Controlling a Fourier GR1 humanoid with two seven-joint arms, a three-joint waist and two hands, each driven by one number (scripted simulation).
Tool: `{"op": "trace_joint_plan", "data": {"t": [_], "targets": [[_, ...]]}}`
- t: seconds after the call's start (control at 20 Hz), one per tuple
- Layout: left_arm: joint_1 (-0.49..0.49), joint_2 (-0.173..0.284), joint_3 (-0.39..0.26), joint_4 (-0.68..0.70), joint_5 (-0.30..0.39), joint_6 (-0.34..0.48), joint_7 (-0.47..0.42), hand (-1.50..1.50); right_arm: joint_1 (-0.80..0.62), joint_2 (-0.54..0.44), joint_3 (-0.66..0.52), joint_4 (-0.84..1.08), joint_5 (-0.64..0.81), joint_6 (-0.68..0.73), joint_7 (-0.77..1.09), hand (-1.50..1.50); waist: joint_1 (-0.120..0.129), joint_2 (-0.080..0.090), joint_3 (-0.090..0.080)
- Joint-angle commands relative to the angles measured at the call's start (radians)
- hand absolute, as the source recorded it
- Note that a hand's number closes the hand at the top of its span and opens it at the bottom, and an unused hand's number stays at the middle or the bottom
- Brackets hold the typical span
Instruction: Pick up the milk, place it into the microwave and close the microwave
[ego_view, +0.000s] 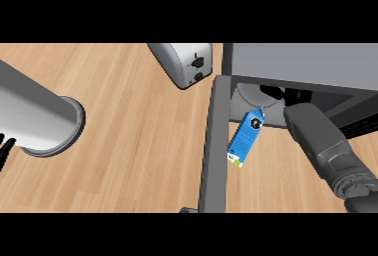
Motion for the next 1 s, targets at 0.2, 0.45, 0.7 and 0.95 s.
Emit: {"op": "trace_joint_plan", "data": {"t": [0.2,0.45,0.7,0.95], "targets": [[-0.033,0.015,-0.006,0.029,-0.015,0.002,-0.002,-1.5,-0.015,0.024,0.0,-0.027,0.005,-0.062,-0.003,-1.5,-0.002,-0.005,0.001],[-0.05,0.01,-0.011,0.051,-0.038,0.012,-0.016,-1.5,-0.032,0.048,0.021,-0.023,0.03,-0.083,0.004,-1.5,0.004,-0.002,0.0],[-0.012,0.011,-0.003,0.074,-0.052,-0.022,-0.063,-1.5,-0.02,0.062,0.027,-0.01,0.039,-0.064,0.017,-1.5,0.009,-0.007,-0.001],[-0.071,0.039,0.01,0.084,-0.026,0.005,-0.025,-1.5,-0.029,0.058,0.04,-0.017,0.054,-0.026,0.012,-1.5,-0.011,-0.01,0.0]]}}
